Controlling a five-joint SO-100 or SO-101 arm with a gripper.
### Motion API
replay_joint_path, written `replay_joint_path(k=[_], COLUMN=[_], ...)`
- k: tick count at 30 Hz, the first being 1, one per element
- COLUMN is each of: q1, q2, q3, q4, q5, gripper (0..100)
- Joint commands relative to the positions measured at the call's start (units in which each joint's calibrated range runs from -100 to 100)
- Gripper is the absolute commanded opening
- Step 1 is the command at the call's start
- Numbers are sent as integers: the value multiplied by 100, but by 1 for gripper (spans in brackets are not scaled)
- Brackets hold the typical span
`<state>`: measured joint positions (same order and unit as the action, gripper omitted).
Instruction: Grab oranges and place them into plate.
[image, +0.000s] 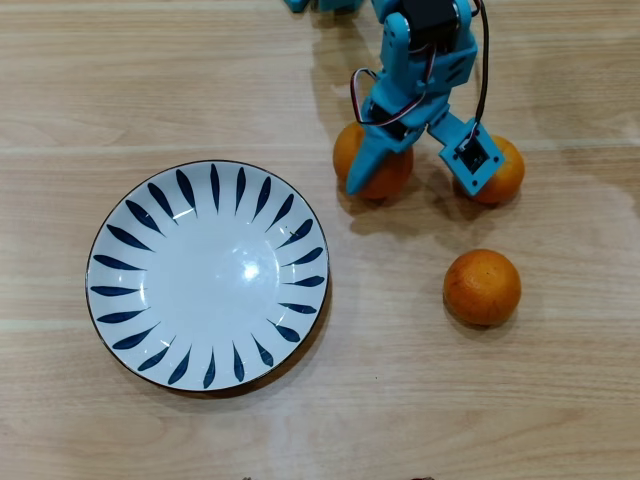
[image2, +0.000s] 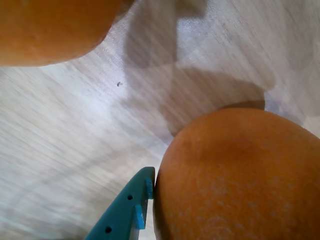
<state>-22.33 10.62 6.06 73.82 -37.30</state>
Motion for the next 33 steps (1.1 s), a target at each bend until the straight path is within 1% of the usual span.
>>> replay_joint_path(k=[1,3,4,7,9,13,22,23,26,29,33], q1=[225,281,314,338,346,314,523,636,959,1273,1644], q2=[-31,-39,-48,-56,-56,-73,-1155,-1350,-1612,-1645,-1645], q3=[159,285,303,303,294,231,-756,-955,-1163,-1227,-1172], q4=[-55,-55,-55,-55,-55,-20,289,281,203,-140,-1258], q5=[-29,-29,-29,3,8,8,39,180,379,578,980], gripper=[42,41,39,30,26,26,26,26,26,26,26])
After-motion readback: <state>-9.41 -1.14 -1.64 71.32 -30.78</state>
